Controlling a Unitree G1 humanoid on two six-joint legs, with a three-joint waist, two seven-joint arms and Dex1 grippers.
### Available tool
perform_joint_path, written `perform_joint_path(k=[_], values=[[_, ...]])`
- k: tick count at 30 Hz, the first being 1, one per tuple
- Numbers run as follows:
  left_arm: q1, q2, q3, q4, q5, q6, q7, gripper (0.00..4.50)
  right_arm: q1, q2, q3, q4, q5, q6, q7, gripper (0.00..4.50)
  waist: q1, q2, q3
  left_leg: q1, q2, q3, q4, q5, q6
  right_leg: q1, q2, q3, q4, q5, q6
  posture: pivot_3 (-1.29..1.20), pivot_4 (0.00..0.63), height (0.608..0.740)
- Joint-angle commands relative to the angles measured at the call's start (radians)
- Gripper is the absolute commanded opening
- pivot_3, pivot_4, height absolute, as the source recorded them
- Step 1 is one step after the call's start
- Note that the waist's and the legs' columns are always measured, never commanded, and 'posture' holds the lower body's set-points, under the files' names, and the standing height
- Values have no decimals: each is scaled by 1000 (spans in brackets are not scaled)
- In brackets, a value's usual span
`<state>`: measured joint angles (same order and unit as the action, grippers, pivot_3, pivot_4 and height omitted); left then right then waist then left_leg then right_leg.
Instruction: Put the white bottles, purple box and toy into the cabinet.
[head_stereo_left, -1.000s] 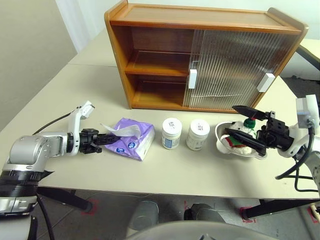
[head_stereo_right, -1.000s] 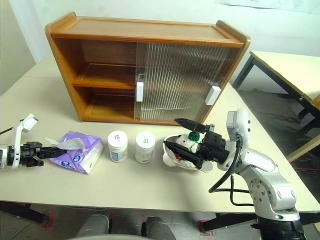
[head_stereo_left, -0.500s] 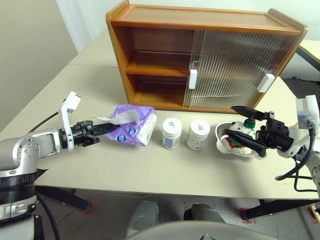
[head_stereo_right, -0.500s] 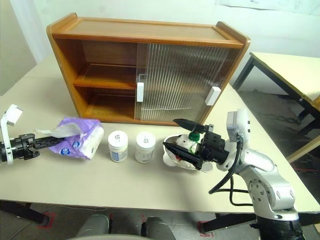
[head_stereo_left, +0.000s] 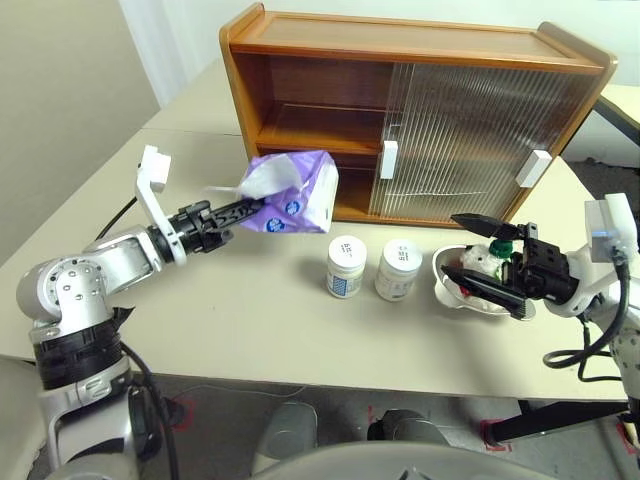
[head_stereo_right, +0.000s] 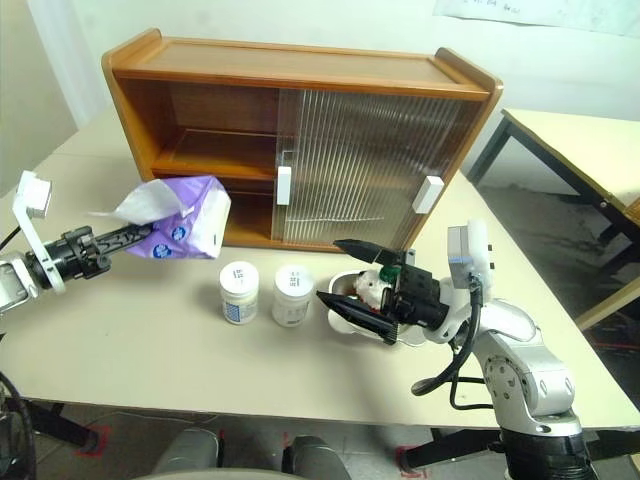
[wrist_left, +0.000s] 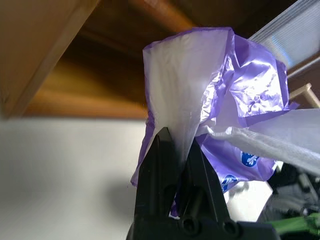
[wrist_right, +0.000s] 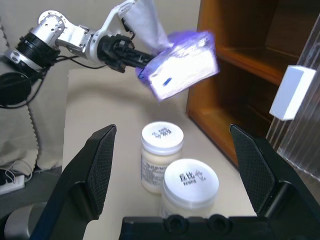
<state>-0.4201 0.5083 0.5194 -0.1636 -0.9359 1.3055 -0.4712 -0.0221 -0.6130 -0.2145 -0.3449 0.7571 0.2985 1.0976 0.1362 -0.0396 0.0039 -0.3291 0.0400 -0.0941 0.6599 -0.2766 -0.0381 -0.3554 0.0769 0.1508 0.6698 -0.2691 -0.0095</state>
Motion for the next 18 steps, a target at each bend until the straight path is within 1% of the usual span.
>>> perform_joint_path(k=[1, 7, 9, 18], values=[[-27, -49, 7, -40, -20, 29, 104, 10, -11, 5, -3, -4, 12, -1, -7, 4500, 4, 0, 0, 0, 0, 1, 0, 0, 0, 0, 0, 0, 0, 0, 0, 207, 1, 740], [-102, -152, 26, -70, -46, 41, 270, 10, -15, 10, 4, 0, 11, -2, -10, 4500, 22, -5, 3, 0, -1, 1, 2, 0, 0, 2, 0, 0, 0, 0, 1, 218, 5, 740], [-132, -192, 43, -79, -41, 45, 358, 10, -16, 12, 8, 5, 7, -6, -6, 4500, 27, -5, 3, 0, -1, 1, 2, 0, 0, 2, 0, 0, 0, 0, 1, 221, 8, 740], [-199, -293, 55, -132, -60, 38, 557, 10, -14, 29, 24, 9, -5, -13, -4, 4500, 50, -12, 8, 0, -1, 2, 2, 1, 0, 2, 0, 0, 0, 0, 1, 226, 16, 740]])
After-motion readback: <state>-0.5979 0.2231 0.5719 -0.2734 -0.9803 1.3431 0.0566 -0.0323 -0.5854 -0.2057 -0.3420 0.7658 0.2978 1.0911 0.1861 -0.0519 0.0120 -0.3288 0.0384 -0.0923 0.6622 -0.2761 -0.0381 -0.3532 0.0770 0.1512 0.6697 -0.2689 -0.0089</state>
